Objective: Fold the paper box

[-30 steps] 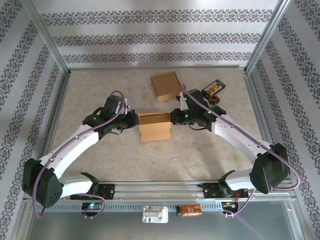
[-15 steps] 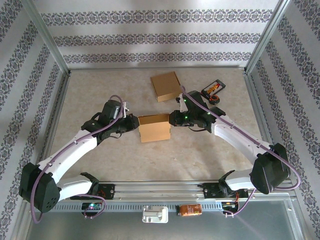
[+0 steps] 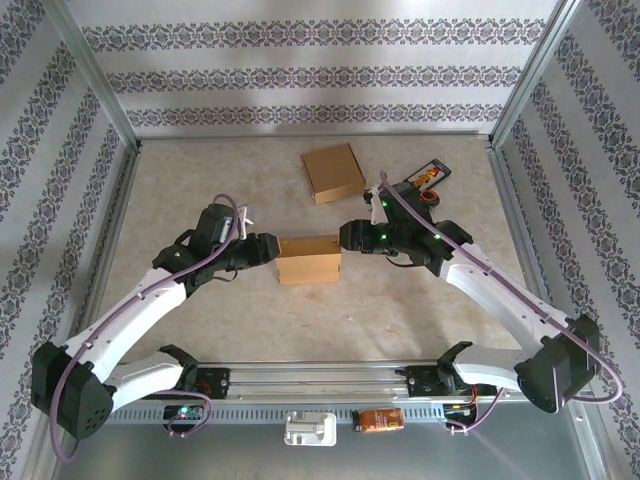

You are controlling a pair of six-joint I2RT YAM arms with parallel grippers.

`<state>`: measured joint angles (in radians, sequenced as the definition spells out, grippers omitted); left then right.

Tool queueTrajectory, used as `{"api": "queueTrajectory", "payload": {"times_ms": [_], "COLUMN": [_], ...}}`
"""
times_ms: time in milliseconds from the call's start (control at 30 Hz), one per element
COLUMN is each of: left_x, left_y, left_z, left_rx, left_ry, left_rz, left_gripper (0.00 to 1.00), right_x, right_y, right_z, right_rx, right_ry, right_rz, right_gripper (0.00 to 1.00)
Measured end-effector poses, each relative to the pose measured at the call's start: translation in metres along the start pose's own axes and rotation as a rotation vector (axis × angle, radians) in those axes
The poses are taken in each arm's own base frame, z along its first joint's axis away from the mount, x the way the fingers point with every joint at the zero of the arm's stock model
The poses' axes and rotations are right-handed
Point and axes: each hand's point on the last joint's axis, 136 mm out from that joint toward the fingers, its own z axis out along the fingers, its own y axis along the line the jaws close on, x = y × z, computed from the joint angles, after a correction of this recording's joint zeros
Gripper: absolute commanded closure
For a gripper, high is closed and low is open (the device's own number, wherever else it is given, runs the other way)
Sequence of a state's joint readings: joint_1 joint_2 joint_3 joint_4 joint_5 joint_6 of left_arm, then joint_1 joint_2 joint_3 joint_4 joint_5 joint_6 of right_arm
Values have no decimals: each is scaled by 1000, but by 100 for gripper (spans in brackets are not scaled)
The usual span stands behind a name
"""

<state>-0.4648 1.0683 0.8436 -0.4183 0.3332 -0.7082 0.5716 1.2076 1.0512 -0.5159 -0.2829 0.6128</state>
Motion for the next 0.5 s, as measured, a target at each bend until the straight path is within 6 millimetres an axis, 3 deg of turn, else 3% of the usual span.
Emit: {"api": "queueTrajectory", "payload": {"times_ms": [133, 233, 400, 500], "left_x": [-9, -19, -20, -17], "left_y": [-11, -14, -9, -4], "left_z": [-19, -29, -9, 11], "left_rx": [41, 47, 23, -4], "left_ry": [-73, -134, -95, -38], "left_rz": [2, -32, -100, -126], "left_gripper": [53, 53, 54, 62], "right_x": [-11, -15, -10, -6], "right_y": [-3, -7, -15, -19], "right_z": [-14, -14, 9, 23], "right_rx": [6, 13, 23, 29], "right_ry": [-61, -68, -7, 27], "right_rz": [67, 126, 199, 225], "right_gripper": [47, 48, 56, 60]}}
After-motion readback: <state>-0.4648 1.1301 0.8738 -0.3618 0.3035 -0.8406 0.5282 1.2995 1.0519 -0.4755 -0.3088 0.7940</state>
